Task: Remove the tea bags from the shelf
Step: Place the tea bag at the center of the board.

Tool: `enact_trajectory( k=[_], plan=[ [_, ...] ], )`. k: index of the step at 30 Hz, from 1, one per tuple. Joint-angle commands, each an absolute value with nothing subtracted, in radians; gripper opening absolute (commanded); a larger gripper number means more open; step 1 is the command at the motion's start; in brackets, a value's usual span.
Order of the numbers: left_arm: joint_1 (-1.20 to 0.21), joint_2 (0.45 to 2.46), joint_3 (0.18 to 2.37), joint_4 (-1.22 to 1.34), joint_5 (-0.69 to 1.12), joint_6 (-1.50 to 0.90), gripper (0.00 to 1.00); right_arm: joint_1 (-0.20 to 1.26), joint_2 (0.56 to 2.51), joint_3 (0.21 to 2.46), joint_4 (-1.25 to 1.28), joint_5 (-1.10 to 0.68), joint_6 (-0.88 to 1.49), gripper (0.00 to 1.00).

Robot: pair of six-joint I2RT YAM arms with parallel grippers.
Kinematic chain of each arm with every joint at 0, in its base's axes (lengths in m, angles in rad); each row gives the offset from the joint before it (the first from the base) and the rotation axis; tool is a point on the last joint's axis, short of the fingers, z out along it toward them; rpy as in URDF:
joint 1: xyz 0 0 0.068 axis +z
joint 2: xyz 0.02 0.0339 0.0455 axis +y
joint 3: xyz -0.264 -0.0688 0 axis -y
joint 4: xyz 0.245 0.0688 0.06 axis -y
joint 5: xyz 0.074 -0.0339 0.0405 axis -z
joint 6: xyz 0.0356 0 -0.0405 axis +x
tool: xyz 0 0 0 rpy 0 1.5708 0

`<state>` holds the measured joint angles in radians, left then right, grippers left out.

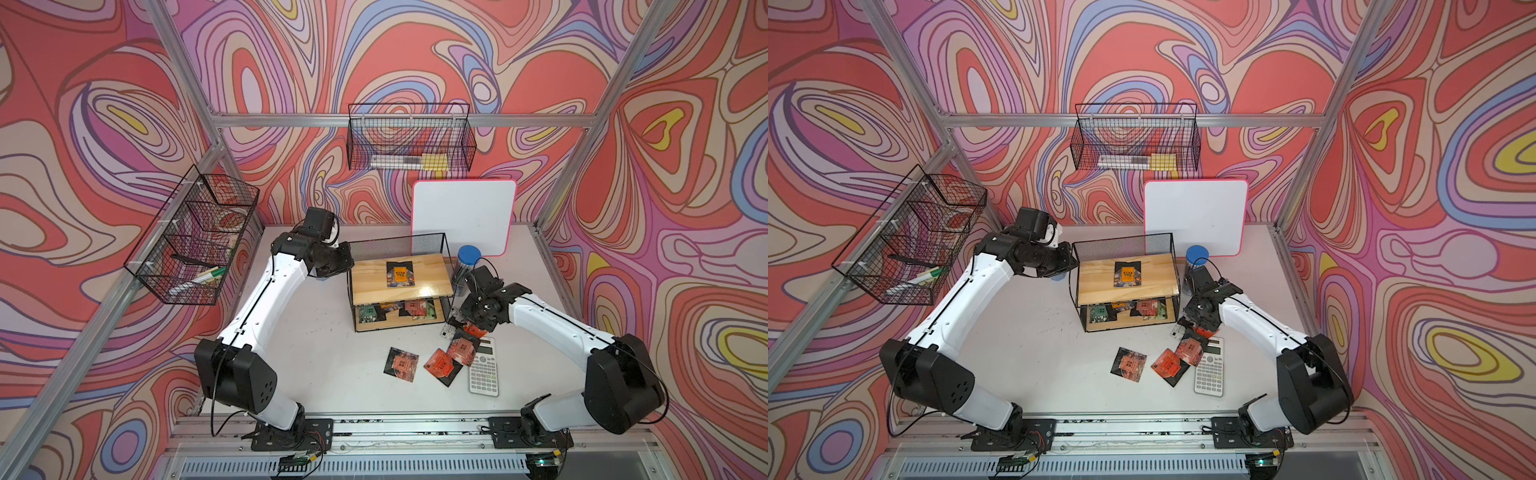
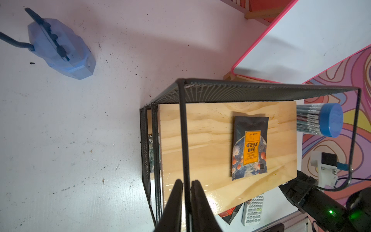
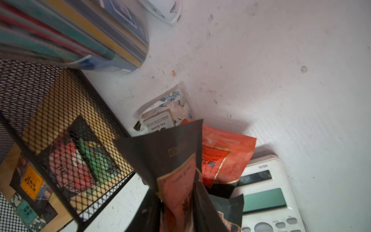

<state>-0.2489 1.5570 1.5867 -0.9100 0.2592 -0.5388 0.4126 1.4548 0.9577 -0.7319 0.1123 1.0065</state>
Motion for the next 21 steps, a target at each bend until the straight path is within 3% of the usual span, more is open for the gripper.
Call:
enact_trajectory(
  k=[1, 8, 15, 21],
  plan=[
    [-0.244, 1.574, 1.609, -0.930, 0.247, -0.530, 0.15, 0.406, 1.466, 0.942, -0.711, 0.115, 1.001, 0.33],
    [-0.244, 1.574, 1.606, -0.928, 0.249, -0.531, 0.15, 0.407, 1.453, 0.961, -0.741, 0.129, 1.001, 0.46],
    [-0.244, 1.575, 1.608, -0.928, 0.251, -0.529, 0.15, 0.406, 1.430, 1.025, -0.793, 0.163, 0.969, 0.65],
    [-0.244, 1.576, 1.611, -0.930, 0.251, -0.528, 0.15, 0.407, 1.387, 1.113, -0.852, 0.208, 0.948, 0.67]
  ],
)
